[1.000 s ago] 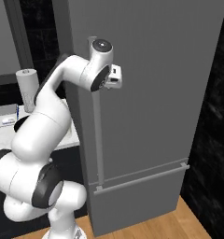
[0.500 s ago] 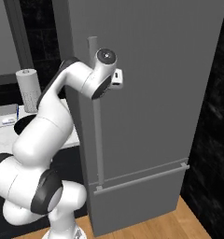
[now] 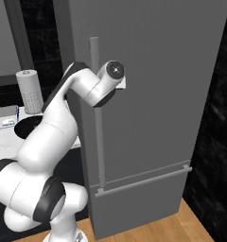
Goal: Grab a lemon wedge from the fridge and one ice cube from the ice bowl, and put them in the glass of lemonade.
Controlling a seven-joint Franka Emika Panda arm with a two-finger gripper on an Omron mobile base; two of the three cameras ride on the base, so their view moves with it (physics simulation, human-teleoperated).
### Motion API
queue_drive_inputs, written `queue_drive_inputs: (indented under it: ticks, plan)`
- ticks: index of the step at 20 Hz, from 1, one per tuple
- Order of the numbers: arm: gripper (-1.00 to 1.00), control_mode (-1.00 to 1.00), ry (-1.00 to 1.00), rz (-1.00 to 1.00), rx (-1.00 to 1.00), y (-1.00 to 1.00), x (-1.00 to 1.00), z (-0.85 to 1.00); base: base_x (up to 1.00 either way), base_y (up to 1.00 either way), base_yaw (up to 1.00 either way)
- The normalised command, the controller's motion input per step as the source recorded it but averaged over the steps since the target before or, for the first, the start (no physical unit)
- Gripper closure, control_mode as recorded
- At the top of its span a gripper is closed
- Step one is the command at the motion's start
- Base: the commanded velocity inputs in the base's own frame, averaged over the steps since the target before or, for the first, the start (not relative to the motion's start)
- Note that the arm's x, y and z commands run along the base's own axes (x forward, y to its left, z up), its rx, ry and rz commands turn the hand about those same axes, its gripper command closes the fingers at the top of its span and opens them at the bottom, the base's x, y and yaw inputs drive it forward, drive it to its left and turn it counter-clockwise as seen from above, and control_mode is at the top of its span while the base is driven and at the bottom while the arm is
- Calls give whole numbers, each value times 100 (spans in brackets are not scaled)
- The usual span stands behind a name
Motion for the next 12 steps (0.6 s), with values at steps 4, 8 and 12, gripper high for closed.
queue_drive_inputs:
  ticks: [4,8,12]
  plan:
    - [-100,-100,0,6,1,16,10,-4,0,0,0]
    - [100,-100,0,1,0,23,3,-1,0,0,0]
    - [100,-100,0,0,0,26,0,0,0,0,0]
